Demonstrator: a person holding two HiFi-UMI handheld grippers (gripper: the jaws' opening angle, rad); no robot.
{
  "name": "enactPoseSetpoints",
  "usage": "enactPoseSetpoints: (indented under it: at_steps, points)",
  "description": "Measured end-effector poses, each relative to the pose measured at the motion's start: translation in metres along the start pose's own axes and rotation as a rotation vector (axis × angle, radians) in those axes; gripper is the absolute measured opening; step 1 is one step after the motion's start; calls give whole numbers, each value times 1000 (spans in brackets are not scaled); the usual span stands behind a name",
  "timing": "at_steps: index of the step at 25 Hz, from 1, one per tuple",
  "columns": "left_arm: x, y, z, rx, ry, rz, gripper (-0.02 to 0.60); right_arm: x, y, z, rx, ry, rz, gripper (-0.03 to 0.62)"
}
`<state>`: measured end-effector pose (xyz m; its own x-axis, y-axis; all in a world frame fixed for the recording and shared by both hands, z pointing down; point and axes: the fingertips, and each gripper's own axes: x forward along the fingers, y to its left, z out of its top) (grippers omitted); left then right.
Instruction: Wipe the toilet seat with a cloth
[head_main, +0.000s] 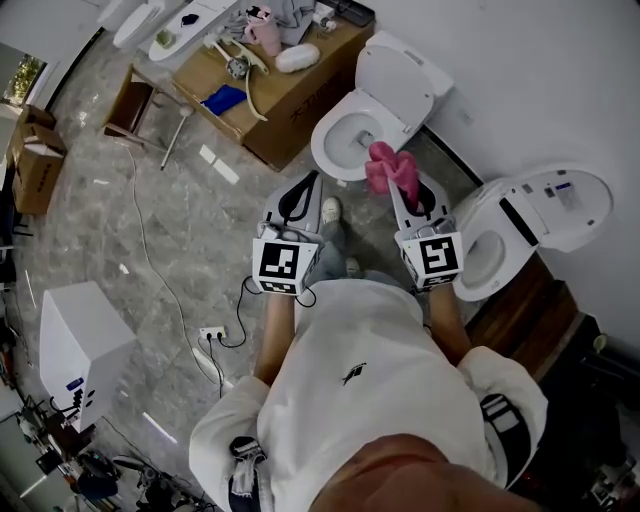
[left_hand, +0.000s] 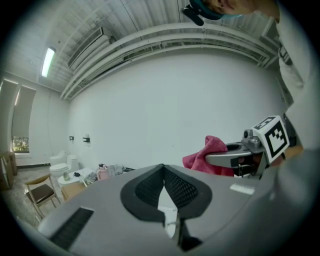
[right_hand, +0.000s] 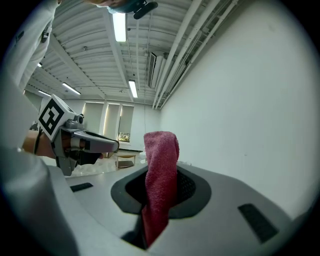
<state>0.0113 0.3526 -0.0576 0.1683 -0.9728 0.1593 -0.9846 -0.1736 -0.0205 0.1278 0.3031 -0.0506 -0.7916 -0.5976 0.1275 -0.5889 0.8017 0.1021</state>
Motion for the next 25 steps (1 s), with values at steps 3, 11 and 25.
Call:
enactPoseSetpoints:
  at_steps: [3,11,25]
  points:
    - [21,11,-3,6,-1,-18,11,21,-10,0,23,-18,-10,52]
    - [90,59,-9,-16,22,-42,11,94,-42,-8,32,12,-32,52]
    - [247,145,-50,-73,101,-155,11,240,-116,-55,111,125,-110,51]
